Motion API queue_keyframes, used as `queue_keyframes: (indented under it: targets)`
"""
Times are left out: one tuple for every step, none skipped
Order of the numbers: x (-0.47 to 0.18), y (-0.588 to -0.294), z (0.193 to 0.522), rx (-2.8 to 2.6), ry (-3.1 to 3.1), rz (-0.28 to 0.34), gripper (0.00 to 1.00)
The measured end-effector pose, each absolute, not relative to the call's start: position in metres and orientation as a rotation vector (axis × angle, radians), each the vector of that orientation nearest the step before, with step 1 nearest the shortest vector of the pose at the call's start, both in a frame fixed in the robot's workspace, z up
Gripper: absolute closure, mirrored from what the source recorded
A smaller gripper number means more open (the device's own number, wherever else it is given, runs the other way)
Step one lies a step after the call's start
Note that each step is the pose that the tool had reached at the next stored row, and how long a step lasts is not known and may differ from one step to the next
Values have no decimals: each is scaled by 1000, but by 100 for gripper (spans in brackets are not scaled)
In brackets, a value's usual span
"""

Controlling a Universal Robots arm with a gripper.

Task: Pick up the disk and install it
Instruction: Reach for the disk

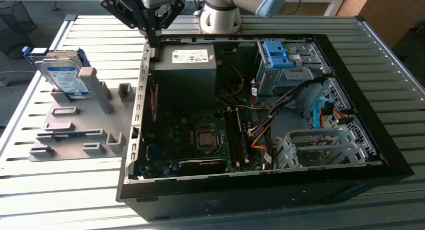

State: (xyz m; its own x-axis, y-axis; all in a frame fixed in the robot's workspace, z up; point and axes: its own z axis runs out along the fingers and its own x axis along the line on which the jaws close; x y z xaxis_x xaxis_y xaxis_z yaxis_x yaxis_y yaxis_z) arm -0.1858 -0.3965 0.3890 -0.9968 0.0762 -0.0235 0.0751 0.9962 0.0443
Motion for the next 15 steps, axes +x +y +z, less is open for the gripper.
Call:
queue_keyframes:
  targets:
    - [-186, -396, 389, 118, 3113, 68, 89]
    - [-186, -396, 389, 118, 3113, 68, 89]
    - [-187, -396, 389, 118, 3113, 68, 89]
    - [-187, -396, 389, 118, 3113, 68, 89]
    - [-187, -396, 389, 118, 3113, 68, 89]
    - [-187, -396, 389, 118, 3113, 68, 89]
    - [-188, -396, 389, 118, 3113, 68, 89]
    - [-188, -396, 389, 118, 3113, 68, 89]
    - [-188, -396, 389, 118, 3113, 68, 89]
    - [-188, -396, 388, 118, 3113, 68, 89]
    - [-189, -396, 388, 118, 3113, 68, 89]
    - [-189, -396, 388, 118, 3113, 68, 89]
    - [-189, -396, 388, 118, 3114, 68, 89]
    - [-189, -396, 388, 118, 3114, 68, 89]
    - [-190, -396, 388, 118, 3114, 68, 89]
